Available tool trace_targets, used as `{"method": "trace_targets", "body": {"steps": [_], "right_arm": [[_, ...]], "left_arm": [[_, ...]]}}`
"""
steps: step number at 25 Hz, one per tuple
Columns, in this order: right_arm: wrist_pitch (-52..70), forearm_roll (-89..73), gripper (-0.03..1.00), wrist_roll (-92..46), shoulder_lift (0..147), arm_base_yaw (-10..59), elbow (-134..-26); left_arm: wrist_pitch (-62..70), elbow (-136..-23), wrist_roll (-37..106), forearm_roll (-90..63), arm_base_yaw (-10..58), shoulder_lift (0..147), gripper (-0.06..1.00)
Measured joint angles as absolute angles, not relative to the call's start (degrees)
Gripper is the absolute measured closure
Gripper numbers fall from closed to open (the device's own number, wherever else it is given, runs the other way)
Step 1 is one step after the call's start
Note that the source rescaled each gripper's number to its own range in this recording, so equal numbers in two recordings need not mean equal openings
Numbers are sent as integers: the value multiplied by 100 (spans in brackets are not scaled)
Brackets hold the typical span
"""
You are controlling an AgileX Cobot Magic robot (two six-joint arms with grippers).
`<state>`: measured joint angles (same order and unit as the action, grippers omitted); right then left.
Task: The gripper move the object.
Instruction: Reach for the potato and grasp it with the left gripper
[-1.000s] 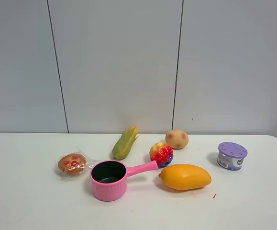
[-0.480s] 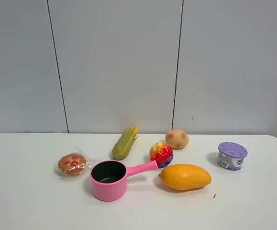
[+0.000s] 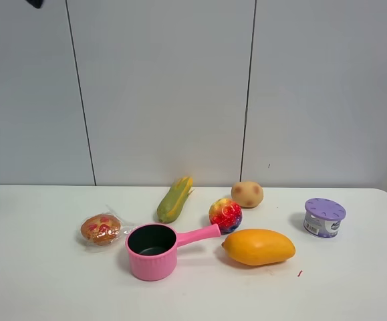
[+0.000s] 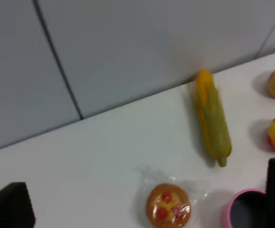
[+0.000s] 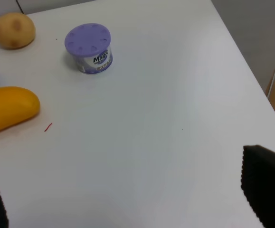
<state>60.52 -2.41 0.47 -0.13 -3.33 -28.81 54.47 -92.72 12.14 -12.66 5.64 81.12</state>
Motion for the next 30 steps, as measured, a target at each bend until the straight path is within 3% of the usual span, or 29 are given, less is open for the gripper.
{"method": "trace_targets", "body": {"steps": [14, 30], "right_arm": [[6052, -241, -3, 47, -13, -333, -2881], [6052, -241, -3, 47, -13, -333, -2881]], "left_arm": [[3896, -10169, 1001, -1091, 3103, 10449, -6], [729, -10201, 957, -1074, 3748, 12259, -6]]}}
